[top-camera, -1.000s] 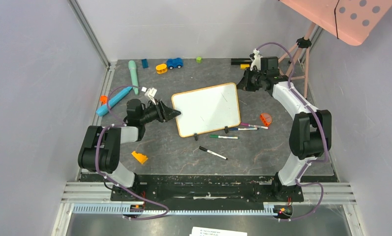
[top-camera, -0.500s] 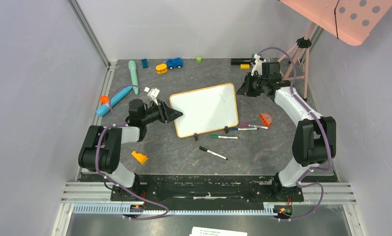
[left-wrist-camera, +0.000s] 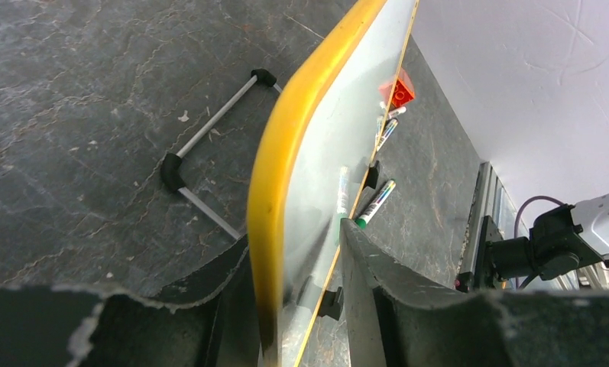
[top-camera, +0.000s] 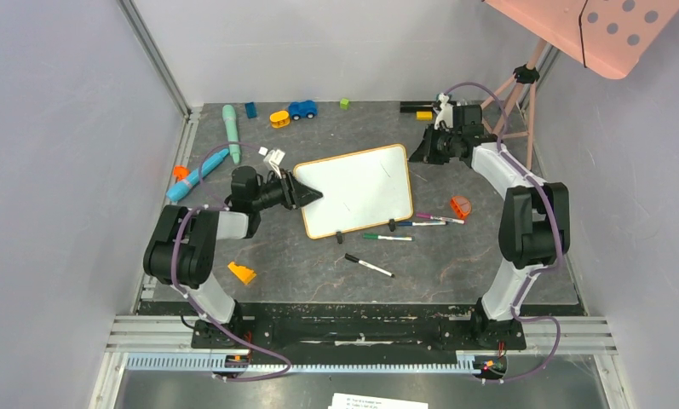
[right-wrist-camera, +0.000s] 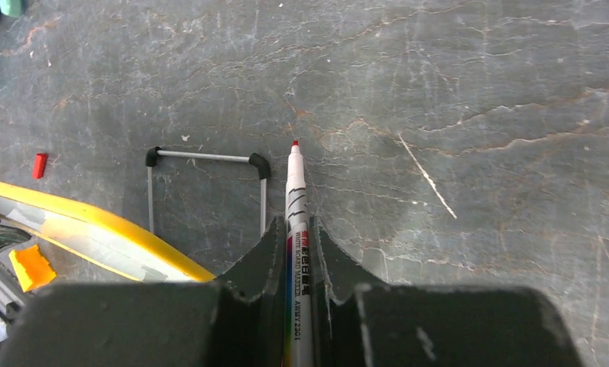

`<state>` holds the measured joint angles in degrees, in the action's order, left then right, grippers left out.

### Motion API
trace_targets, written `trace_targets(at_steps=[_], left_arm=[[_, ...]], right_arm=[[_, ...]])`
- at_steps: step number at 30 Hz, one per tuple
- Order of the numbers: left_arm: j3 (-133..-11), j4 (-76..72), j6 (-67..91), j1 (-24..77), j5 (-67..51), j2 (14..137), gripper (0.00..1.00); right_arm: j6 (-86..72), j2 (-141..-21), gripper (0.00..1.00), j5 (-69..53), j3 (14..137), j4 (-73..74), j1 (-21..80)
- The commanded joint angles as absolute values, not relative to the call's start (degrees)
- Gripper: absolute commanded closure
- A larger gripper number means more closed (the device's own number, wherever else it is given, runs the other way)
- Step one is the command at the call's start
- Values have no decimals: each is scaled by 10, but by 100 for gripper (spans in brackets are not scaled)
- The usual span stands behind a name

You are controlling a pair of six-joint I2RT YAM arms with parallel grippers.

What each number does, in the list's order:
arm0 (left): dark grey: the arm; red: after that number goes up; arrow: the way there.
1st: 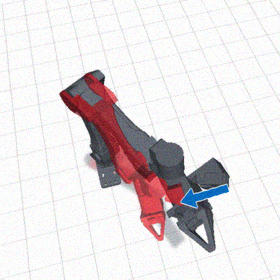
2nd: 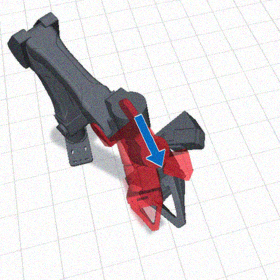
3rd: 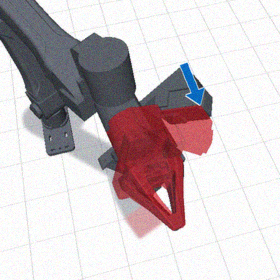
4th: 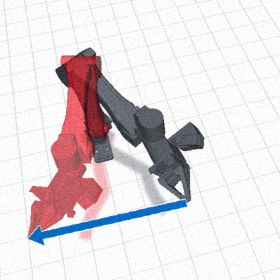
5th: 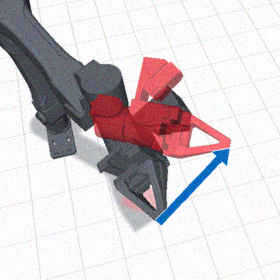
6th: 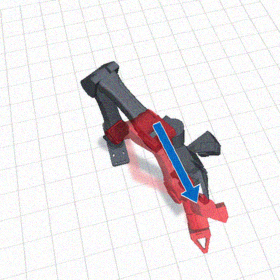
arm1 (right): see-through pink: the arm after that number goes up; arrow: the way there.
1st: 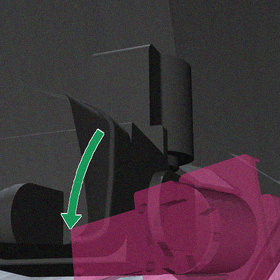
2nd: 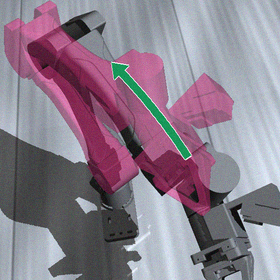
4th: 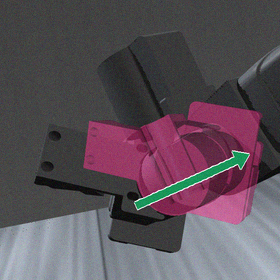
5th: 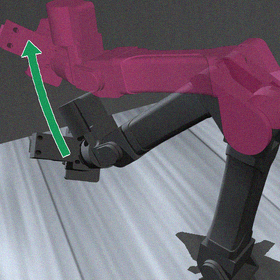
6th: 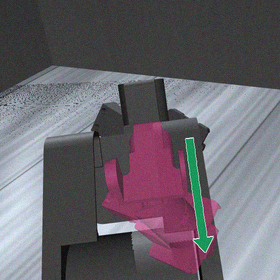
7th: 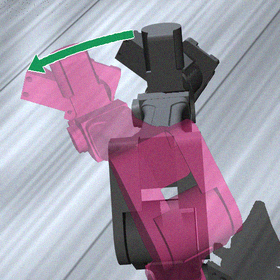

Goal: Write a sentence on the whiteboard
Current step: Adjust the whiteboard at the center of the board.

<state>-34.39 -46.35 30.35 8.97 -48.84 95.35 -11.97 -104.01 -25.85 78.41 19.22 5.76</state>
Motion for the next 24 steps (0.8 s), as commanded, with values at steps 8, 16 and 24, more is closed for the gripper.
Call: trace_targets(at_steps=[8,16,24], left_arm=[[-397,-495,306,129,-506,994,56],[-423,-499,315,157,-504,1021,57],[-414,-505,320,161,-492,1012,57]], right_arm=[[-109,-1050,100,-328,792,137,57],[-104,-1052,100,-332,790,137,52],[-95,-1057,100,-338,780,140,48]])
